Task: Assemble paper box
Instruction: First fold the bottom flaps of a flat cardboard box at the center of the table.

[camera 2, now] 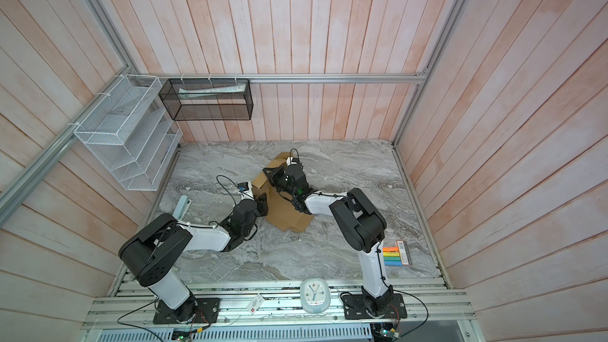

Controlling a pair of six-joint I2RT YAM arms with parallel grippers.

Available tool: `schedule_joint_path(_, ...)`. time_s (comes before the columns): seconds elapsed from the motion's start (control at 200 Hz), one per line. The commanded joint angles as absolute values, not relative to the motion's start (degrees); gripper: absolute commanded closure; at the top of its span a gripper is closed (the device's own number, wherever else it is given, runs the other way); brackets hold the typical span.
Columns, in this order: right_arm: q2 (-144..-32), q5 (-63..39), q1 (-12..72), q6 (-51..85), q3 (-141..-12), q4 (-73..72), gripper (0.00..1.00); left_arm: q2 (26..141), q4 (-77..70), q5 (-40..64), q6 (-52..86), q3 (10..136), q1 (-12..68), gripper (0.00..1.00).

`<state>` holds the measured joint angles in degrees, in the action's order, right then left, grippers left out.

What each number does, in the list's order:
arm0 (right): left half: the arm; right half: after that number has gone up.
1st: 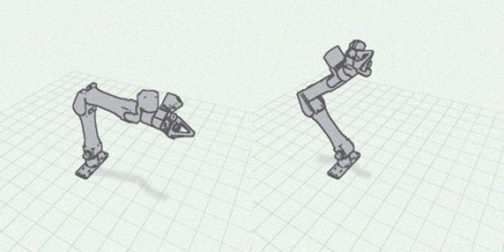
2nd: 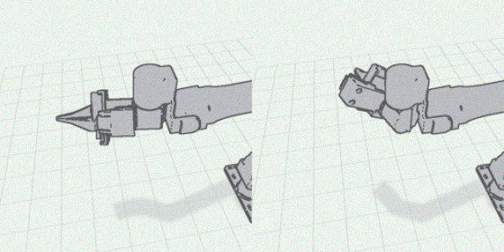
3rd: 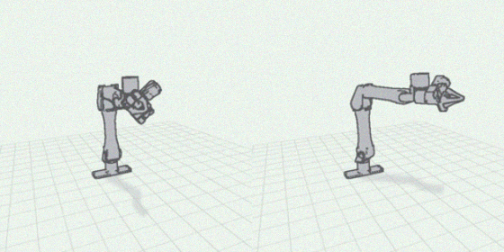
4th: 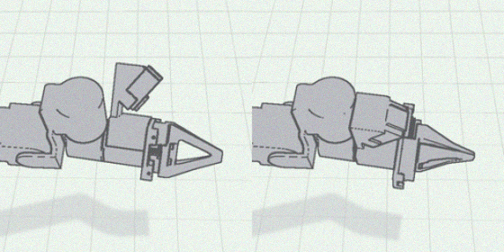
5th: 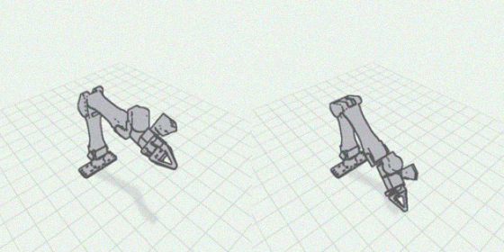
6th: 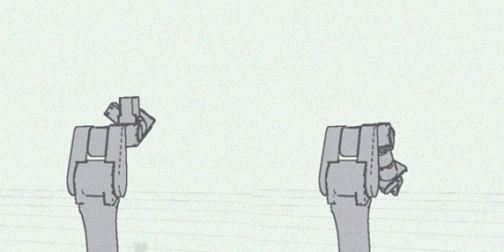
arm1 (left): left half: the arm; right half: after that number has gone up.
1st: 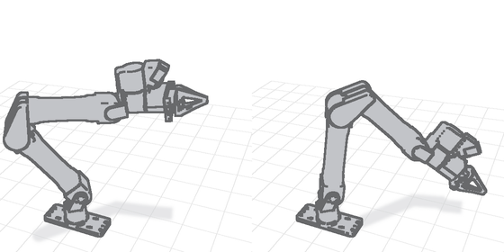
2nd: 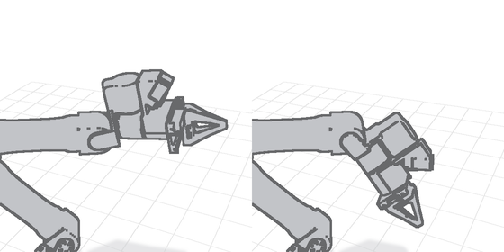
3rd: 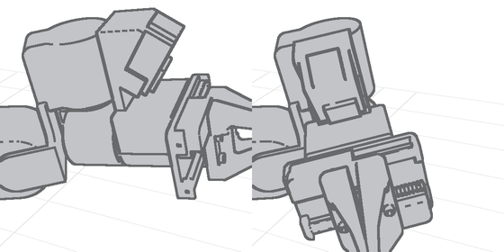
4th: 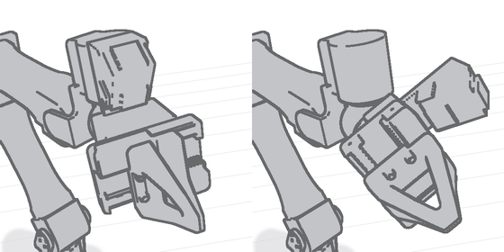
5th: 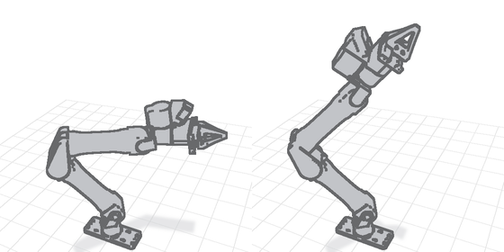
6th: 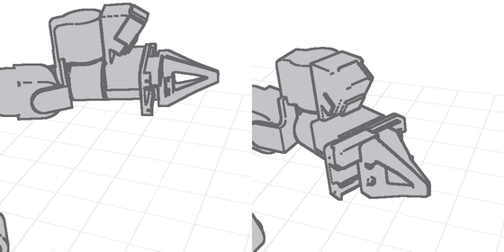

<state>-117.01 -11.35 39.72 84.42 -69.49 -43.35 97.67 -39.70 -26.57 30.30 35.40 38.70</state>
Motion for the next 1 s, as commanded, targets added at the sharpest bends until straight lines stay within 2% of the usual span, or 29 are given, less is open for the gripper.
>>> schedule_joint_path(0.0, -118.83, -14.59, 41.34, 85.23, -69.54, -40.45, 1.00, 98.66, -41.25, -29.15, 30.95, 38.10, 38.12, 0.48)
schedule_joint_path(0.245, -118.83, -14.77, 41.33, 85.34, -69.48, -40.54, 1.00, 98.53, -39.76, -29.44, 31.57, 39.22, 38.13, 0.48)
schedule_joint_path(0.65, -118.66, -15.03, 41.40, 85.67, -69.43, -40.96, 1.00, 98.96, -39.36, -30.65, 32.37, 39.07, 38.15, 0.56)
schedule_joint_path(0.99, -116.91, -14.42, 41.40, 84.99, -69.15, -40.39, 0.86, 99.05, -39.68, -31.37, 32.67, 38.78, 38.14, 0.73)
